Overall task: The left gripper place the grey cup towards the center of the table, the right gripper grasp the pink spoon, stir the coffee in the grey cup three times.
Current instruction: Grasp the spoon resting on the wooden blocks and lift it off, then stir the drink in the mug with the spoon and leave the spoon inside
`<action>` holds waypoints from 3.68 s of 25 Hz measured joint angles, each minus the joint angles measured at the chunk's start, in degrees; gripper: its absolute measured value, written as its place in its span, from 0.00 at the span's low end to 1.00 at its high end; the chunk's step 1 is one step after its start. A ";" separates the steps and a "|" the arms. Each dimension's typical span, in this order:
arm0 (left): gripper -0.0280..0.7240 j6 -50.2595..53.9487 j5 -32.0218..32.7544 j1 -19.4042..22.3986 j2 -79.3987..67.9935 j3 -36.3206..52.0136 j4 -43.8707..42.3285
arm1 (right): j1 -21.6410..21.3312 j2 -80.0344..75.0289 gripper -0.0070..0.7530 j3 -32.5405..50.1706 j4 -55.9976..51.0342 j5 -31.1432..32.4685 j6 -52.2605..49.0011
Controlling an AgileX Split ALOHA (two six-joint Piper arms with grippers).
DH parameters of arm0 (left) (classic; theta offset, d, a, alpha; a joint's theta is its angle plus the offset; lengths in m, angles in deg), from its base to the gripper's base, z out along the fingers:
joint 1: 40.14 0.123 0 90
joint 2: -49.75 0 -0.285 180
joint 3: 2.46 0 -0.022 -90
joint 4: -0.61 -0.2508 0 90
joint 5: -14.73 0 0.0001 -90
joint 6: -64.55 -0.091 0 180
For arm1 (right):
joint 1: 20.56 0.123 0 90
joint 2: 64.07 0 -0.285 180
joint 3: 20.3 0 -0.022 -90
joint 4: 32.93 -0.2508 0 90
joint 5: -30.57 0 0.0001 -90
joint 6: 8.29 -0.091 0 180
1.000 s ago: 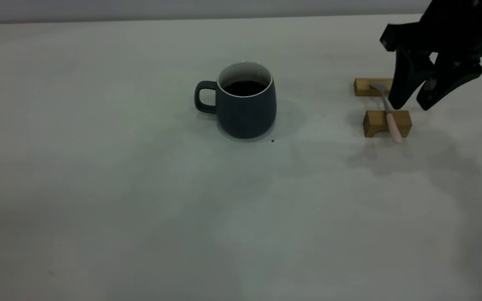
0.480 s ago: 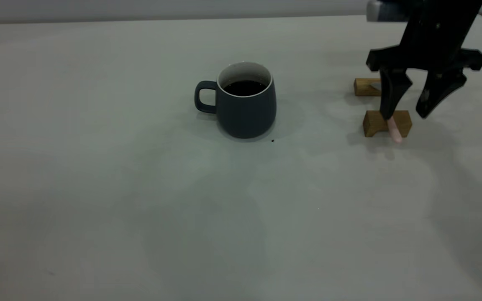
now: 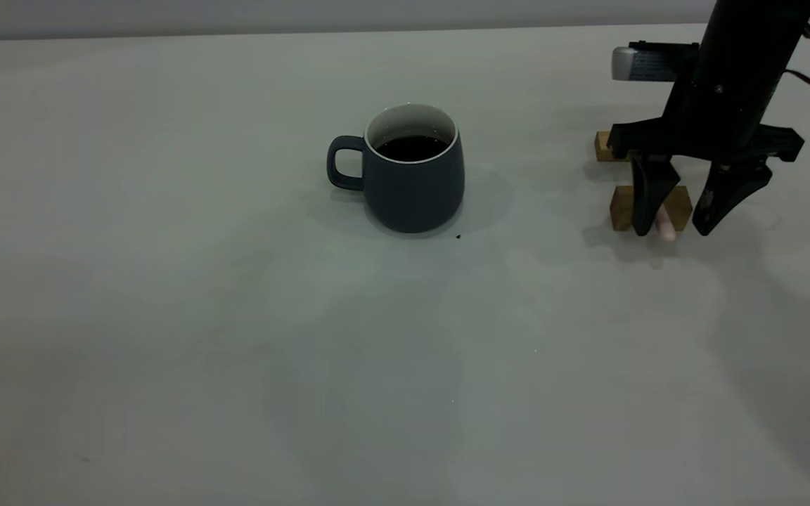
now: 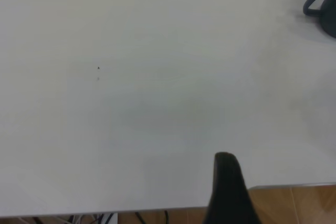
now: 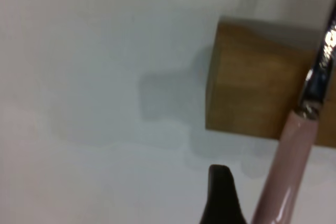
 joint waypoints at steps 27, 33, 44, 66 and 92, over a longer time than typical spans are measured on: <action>0.79 0.00 0.00 0.00 0.00 0.00 0.00 | -0.13 3.64 0.15 -0.26 2.74 3.76 -2.54; 0.79 0.00 0.00 0.00 0.00 0.00 0.00 | -0.24 10.95 0.15 -0.26 -16.73 8.35 4.58; 0.79 0.00 0.00 0.00 0.00 0.00 0.00 | -0.17 4.93 0.15 -0.26 -68.43 24.67 18.77; 0.79 0.00 0.00 0.00 0.00 0.00 0.00 | 3.33 -0.09 0.15 -6.22 -87.60 24.67 -37.72; 0.79 0.00 0.00 0.00 0.00 0.00 0.00 | 5.97 -13.79 0.15 -12.11 -88.81 24.45 -39.73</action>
